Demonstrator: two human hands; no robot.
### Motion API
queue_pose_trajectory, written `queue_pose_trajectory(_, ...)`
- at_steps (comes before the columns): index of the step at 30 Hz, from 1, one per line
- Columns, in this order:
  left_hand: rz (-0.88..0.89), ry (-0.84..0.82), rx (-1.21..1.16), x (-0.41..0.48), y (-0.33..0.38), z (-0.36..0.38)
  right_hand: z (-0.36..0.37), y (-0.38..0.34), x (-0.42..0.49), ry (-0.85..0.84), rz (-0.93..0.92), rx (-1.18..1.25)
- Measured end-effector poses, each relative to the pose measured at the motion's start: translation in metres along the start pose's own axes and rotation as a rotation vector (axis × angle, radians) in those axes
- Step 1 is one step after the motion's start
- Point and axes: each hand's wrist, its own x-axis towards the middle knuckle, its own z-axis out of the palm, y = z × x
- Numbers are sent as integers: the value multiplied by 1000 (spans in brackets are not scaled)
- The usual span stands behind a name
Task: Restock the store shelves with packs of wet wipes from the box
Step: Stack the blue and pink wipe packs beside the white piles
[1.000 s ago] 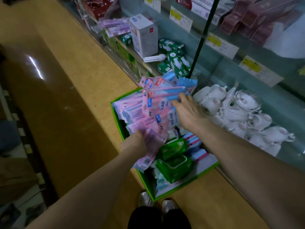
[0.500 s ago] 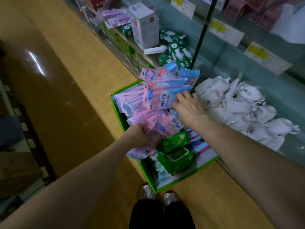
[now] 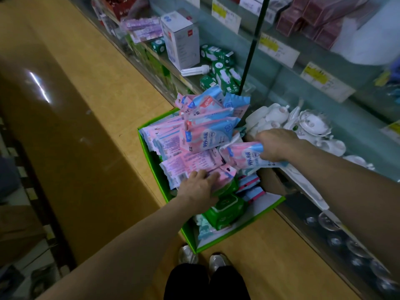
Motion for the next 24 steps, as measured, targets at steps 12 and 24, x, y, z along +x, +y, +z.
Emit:
queue_pose_trajectory(12, -277, 447, -611, 25, -17, -56, -14, 1, -1, 119, -101, 182)
queue_pose_trajectory(24, -280, 745, -707, 27, -33, -77, 6, -63, 20, 334, -336, 329)
